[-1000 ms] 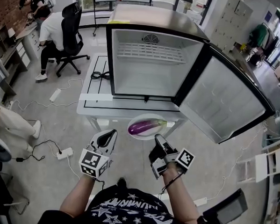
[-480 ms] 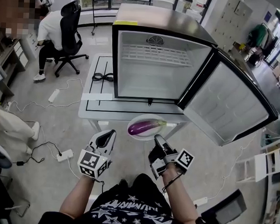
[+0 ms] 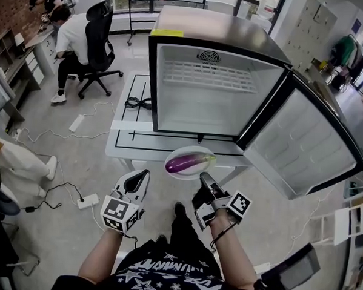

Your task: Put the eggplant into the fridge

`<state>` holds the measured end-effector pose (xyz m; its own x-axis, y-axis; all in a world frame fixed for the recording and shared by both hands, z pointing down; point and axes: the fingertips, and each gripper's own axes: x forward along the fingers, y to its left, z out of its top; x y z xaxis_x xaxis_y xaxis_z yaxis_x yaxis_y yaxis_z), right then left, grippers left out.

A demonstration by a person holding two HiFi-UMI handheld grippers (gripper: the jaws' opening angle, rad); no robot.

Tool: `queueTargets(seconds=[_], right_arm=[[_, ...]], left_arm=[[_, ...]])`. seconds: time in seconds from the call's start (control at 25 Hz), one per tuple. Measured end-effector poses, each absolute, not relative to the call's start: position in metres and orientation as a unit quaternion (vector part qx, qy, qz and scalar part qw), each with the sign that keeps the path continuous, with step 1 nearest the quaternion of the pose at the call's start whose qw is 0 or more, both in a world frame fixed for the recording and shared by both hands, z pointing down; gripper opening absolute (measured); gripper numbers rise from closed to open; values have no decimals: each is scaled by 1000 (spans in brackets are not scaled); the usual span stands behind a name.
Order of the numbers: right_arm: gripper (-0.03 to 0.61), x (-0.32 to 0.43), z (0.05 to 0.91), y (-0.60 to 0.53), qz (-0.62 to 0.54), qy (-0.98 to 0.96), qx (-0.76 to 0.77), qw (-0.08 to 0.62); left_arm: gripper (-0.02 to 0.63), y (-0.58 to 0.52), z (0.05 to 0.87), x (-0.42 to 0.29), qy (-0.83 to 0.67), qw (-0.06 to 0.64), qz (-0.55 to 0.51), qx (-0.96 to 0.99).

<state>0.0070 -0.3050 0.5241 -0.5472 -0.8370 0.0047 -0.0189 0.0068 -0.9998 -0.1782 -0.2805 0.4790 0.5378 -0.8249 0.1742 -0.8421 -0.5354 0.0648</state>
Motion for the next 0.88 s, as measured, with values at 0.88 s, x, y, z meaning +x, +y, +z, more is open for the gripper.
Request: queueTargets(seconds=[0.88], right_arm=[[20, 32, 518, -419, -616, 634, -334, 327]], left_arm=[[9, -398, 469, -142, -477, 58, 67, 875]])
